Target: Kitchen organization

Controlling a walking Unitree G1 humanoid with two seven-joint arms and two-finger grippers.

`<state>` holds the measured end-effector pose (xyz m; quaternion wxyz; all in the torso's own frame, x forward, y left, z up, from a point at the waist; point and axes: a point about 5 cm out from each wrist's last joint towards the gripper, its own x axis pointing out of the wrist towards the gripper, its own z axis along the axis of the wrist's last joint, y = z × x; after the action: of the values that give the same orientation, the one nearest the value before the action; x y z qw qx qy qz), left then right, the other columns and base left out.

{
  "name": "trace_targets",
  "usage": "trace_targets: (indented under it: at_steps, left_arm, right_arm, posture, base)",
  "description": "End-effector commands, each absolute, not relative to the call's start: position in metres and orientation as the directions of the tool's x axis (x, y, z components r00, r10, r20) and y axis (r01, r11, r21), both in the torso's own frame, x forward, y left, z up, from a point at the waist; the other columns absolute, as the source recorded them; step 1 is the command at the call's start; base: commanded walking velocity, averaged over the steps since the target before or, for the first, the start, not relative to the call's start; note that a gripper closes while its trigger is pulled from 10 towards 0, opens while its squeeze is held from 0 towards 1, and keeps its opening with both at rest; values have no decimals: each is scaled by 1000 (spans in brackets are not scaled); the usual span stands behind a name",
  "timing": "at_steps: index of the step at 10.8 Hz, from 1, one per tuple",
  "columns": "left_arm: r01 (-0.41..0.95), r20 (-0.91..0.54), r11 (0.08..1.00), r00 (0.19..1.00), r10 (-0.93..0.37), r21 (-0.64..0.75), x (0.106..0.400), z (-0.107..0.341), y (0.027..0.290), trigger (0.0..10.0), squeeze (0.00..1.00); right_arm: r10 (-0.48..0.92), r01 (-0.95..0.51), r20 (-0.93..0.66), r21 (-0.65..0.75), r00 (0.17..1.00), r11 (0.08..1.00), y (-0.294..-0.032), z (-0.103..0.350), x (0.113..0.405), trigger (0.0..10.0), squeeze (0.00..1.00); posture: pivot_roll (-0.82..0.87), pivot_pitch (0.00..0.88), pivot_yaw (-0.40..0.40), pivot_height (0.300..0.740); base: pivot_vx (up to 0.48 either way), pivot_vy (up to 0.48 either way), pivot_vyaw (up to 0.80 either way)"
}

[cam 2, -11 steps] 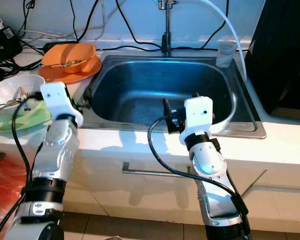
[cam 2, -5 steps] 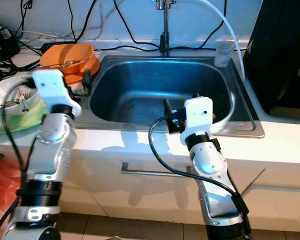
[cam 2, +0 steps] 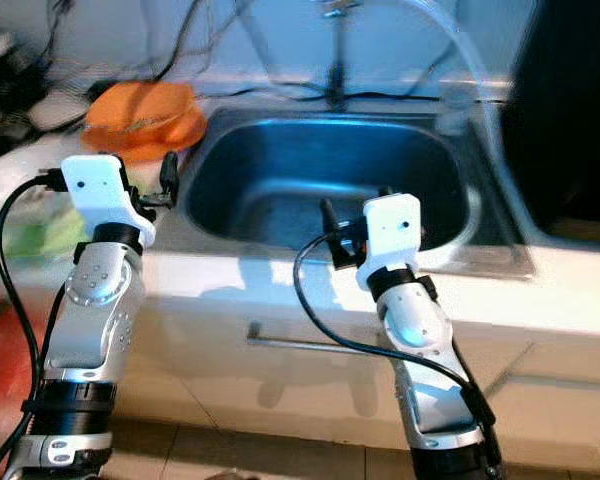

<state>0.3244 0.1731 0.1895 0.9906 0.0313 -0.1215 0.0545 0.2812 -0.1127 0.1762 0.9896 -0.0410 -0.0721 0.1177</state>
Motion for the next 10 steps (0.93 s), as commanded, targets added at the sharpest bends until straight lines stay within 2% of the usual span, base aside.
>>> trace_targets:
  at_steps: [1, 3, 4, 6, 10]
  left_arm:
    - [-123, 279, 990, 955, 100, 68, 322, 199, 174, 10000, 0]
    - [-75, 290, 995, 956, 51, 72, 323, 202, 167, 10000, 0]
    - [-29, 301, 996, 953, 2, 84, 325, 205, 159, 10000, 0]
    - [-25, 330, 995, 944, -9, 100, 327, 213, 157, 10000, 0]
    - [-119, 236, 988, 967, 93, 95, 320, 185, 177, 10000, 0]
  right_arm:
    - [260, -247, 154, -99, 953, 964, -109, 180, 283, 10000, 0]
    - [258, -245, 156, -99, 953, 964, -109, 181, 284, 10000, 0]
    - [250, -237, 155, -99, 956, 967, -109, 180, 284, 10000, 0]
    - [241, -228, 155, -96, 958, 969, -109, 179, 283, 10000, 0]
    - [276, -266, 153, -85, 949, 960, -105, 179, 283, 10000, 0]
  posture:
    - [-36, 0, 43, 740]
    - [-36, 0, 44, 740]
    - [-36, 0, 44, 740]
    - [-41, 0, 51, 740]
    - [-29, 0, 42, 740]
  base:
    - [0, 0, 800]
    - [0, 0, 800]
    - [0, 0, 0]
    - [0, 0, 0]
    - [0, 0, 0]
